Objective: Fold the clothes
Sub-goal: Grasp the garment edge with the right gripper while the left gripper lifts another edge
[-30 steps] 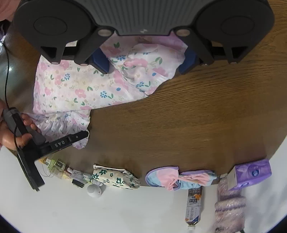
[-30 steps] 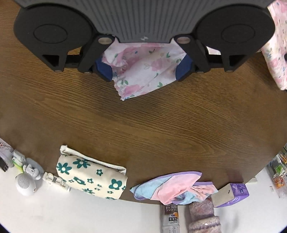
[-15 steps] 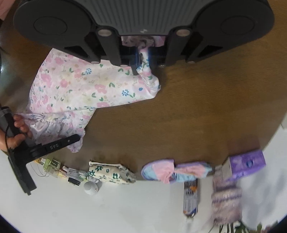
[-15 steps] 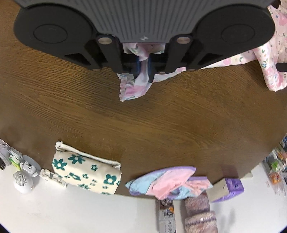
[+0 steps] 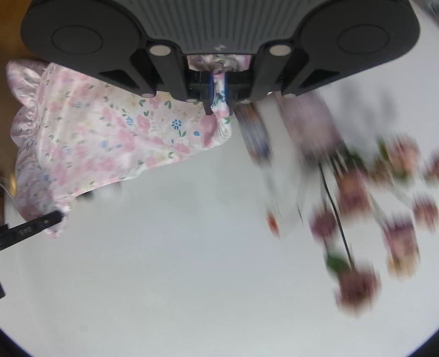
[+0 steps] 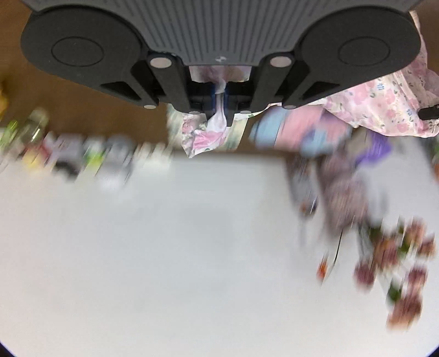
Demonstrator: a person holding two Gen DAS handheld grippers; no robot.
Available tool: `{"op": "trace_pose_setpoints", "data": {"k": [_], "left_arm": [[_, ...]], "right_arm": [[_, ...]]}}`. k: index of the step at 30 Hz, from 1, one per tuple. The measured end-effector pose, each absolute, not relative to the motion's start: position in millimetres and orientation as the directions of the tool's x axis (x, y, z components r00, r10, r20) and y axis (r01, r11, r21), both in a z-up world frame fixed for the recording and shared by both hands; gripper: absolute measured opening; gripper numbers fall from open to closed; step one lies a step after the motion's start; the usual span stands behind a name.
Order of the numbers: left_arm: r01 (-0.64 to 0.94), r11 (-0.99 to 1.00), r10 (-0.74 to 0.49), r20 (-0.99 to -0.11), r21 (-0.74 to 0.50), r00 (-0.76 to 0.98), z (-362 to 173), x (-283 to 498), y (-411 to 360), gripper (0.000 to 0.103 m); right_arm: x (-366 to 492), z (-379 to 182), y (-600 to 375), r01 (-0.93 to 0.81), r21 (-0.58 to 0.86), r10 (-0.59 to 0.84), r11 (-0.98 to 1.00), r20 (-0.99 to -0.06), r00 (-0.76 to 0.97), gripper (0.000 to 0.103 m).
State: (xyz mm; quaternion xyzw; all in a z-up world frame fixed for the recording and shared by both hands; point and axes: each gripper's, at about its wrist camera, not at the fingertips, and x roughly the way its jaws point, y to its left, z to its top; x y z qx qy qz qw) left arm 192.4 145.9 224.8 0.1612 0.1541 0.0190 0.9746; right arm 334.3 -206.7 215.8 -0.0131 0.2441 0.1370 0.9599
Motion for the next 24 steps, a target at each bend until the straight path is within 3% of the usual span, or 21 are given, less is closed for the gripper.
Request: {"op": "trace_pose_setpoints", "data": {"k": [3,5,8,10,13,17,20,24], "left_arm": [[-0.05,0.908,0.107,-0.115,0.416,0.988,265,187,135,0.006],[-0.066,0.886,0.106,-0.061,0.459,0.993,274,179,130,0.006],[-0.035,0.842,0.089,-0.076,0.538,0.993,255,162,120,0.006],[0.033,0.812,0.07,-0.154,0.582,0.986,221,148,114,0.006],[0.195,0.763,0.025,-0.329,0.616,0.944,148,122,102,0.006],[0.38,0.745,-0.027,-0.544,0.549,0.839,66,82,89,0.006],[0.412,0.771,-0.053,-0.597,0.485,0.801,46,61,87,0.006],[0.41,0.805,-0.068,-0.619,0.429,0.782,40,45,93,0.006]], "right_arm": [[333,271,-219,-0.23,0.02,0.223,0.973,-0.341,0.913,0.004],[326,308,-226,-0.213,0.002,0.207,0.977,-0.246,0.947,0.004],[305,327,-231,-0.233,-0.043,0.222,0.972,-0.17,0.96,0.004],[290,323,-235,-0.257,-0.077,0.242,0.963,-0.164,0.956,0.004],[270,276,-243,-0.306,-0.112,0.269,0.946,-0.261,0.927,0.004],[240,187,-259,-0.362,-0.079,0.29,0.929,-0.451,0.844,0.004],[213,126,-269,-0.37,-0.002,0.304,0.929,-0.563,0.768,0.004],[180,78,-273,-0.352,0.102,0.335,0.93,-0.627,0.704,0.004]]}}
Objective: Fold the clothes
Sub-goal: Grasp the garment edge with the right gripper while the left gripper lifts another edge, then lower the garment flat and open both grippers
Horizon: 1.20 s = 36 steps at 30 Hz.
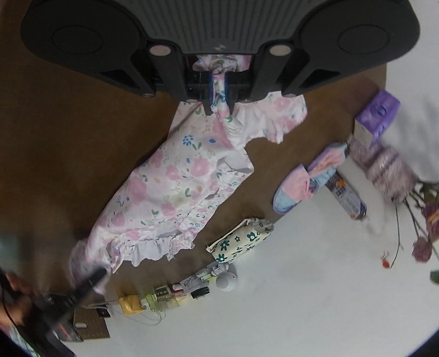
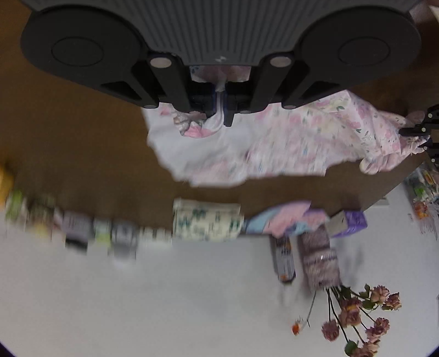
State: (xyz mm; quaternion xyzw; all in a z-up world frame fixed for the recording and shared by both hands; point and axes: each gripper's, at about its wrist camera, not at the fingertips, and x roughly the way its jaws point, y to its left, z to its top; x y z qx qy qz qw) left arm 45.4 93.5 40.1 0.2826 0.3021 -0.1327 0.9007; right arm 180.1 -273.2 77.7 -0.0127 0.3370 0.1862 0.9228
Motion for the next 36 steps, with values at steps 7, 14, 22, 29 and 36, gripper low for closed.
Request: {"op": "trace_pose_setpoints", "data": {"k": [7,14,22,29,36], "left_arm": [[0.375,0.835,-0.049,-0.626,0.402,0.779,33,24,97,0.01],[0.315,0.86,-0.011,-0.603,0.401,0.798,29,17,98,0.027],[0.24,0.91,-0.012,-0.554,0.34,0.832,37,-8,94,0.074],[0.153,0.983,-0.085,-0.5,0.097,0.862,56,-31,108,0.088],[0.089,0.994,-0.108,-0.493,-0.062,0.863,66,-28,119,0.088]], "right_arm": [[135,42,-287,-0.303,0.212,0.367,0.929,-0.631,0.684,0.004],[114,26,-290,-0.287,0.252,0.382,0.924,-0.622,0.683,0.005],[93,33,-291,-0.282,0.237,0.368,0.93,-0.605,0.706,0.051],[64,61,-282,-0.337,0.189,0.385,0.922,-0.539,0.75,0.084],[52,80,-264,-0.36,0.142,0.384,0.922,-0.462,0.8,0.094]]}}
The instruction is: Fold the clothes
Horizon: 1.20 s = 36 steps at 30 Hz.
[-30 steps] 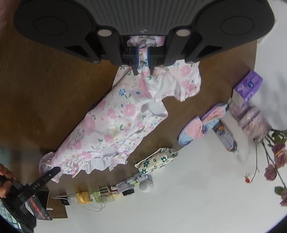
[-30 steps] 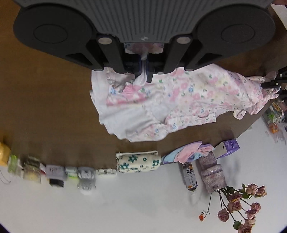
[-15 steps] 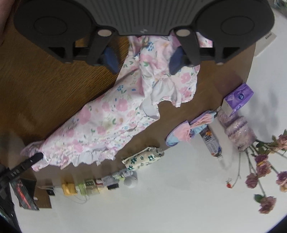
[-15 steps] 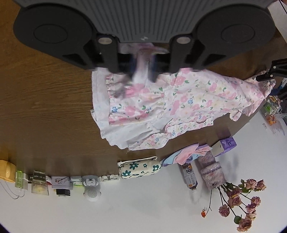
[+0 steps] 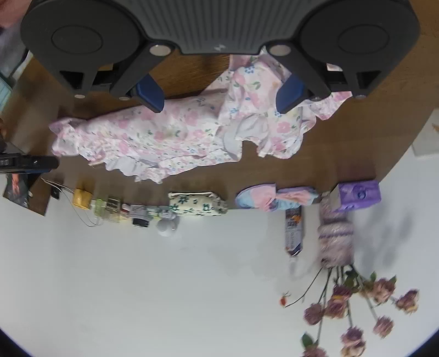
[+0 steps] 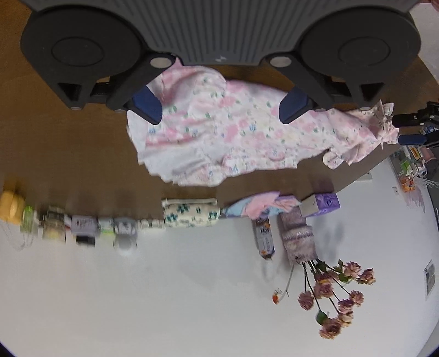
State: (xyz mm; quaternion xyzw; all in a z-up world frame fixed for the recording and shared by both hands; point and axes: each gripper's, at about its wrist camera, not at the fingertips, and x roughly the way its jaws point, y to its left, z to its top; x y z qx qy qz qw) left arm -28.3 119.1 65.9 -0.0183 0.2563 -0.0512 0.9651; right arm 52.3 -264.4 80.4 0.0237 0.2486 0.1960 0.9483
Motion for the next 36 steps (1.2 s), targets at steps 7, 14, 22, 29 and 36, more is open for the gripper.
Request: {"op": "trace_pose_setpoints", "data": {"k": [7,14,22,29,36], "left_arm": [[0.024,0.994,-0.079,-0.52,-0.111,0.85,71,5,133,0.088],[-0.053,0.996,0.004,-0.568,-0.071,0.823,74,50,163,0.087],[0.024,0.999,-0.041,-0.69,-0.034,0.723,43,96,171,0.059],[0.025,1.0,-0.029,-0.686,-0.016,0.727,29,105,180,0.007],[-0.136,0.984,0.03,-0.652,-0.112,0.758,35,102,208,0.049]], "right_arm": [[67,92,-241,-0.42,0.121,0.429,0.899,-0.429,0.795,0.095],[93,69,-204,-0.504,0.081,0.468,0.86,-0.519,0.715,0.093],[128,53,-160,-0.588,0.093,0.525,0.804,-0.575,0.627,0.08],[141,25,-155,-0.605,0.123,0.521,0.787,-0.658,0.544,0.015],[126,24,-176,-0.585,0.164,0.533,0.794,-0.649,0.543,0.008]]}}
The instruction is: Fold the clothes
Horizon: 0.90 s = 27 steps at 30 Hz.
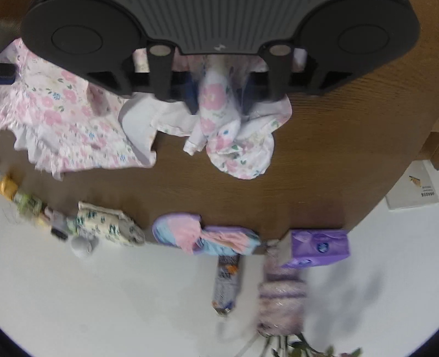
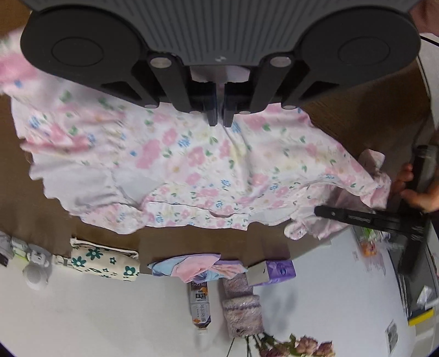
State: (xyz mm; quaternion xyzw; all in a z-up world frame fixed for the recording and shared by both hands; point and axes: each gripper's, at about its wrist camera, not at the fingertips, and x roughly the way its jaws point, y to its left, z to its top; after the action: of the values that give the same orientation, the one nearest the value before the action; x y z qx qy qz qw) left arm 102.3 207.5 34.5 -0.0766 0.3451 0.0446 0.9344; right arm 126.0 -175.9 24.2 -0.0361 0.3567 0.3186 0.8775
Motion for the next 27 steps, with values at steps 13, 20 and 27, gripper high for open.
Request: {"op": "trace_pose_setpoints", "data": {"k": [13,20,27], "left_arm": [[-0.006,0.996,-0.049,-0.576,-0.093,0.816,63,23,177,0.073],[0.109,0.991,-0.134,-0.618,-0.079,0.775,75,70,142,0.073],[0.195,0.979,-0.172,-0.733,-0.055,0.658,41,134,88,0.063]], "right_arm": [[137,51,-272,-0.281,0.09,0.28,0.955,-0.579,0.765,0.069],[162,50,-274,-0.308,0.036,0.265,0.951,-0.613,0.745,0.075],[190,40,-260,-0.4,-0.054,0.25,0.915,-0.702,0.667,0.079]]}}
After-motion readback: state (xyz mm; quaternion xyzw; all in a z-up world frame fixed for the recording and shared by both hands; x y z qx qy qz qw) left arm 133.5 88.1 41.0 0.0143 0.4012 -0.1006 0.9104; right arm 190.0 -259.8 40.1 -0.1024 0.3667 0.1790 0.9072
